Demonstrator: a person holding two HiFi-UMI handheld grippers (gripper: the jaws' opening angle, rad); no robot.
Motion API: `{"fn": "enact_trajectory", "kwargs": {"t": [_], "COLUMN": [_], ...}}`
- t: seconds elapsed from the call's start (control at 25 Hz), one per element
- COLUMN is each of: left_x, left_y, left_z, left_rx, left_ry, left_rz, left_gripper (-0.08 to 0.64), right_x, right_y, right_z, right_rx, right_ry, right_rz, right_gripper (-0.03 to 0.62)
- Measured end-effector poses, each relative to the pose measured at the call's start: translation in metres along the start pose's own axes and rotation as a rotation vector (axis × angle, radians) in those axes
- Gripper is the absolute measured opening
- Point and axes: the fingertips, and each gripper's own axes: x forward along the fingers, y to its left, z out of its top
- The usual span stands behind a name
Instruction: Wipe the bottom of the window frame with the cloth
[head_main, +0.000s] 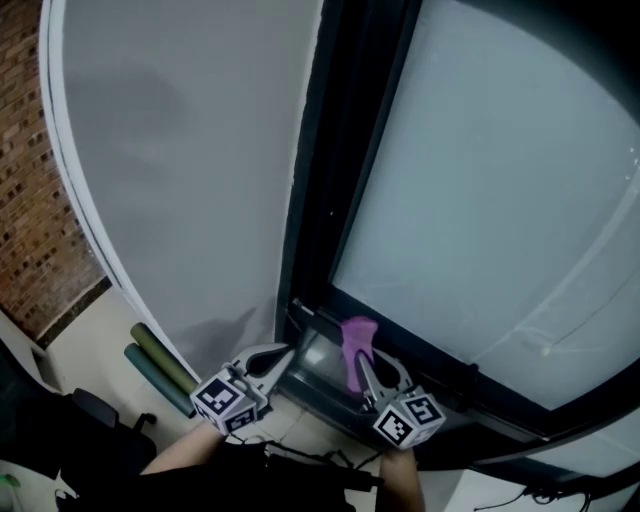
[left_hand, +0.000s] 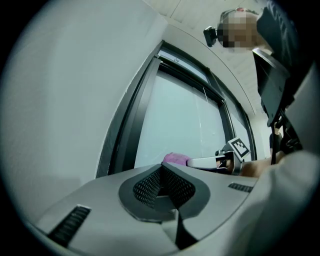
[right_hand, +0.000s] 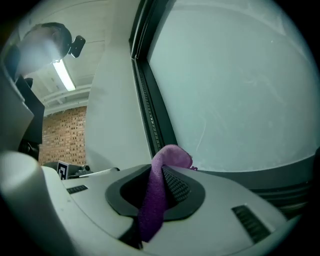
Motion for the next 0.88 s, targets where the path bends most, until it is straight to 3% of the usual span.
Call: {"fn": "enact_trajectory", "kwargs": {"t": [0.2,0.88], "left_x": [0.004,0.025], "left_y": [0.000,0.007], "left_z": [-0.004,-0.010], "left_rx": [-0.006,0.002], "left_ry": [0.007,0.022], "left_rz": [-0.008,-0.016], "left_gripper": [0.001,0.000], "right_x": [-0.013,-0.020], "right_y": [0.004,-0.002], "right_z": [-0.003,-0.007], "right_rx": [-0.068,-0.080], "right_ry": [0.004,-0.014], "right_rz": [-0.037,-0.052], "right_gripper": [0.064,0.066]}}
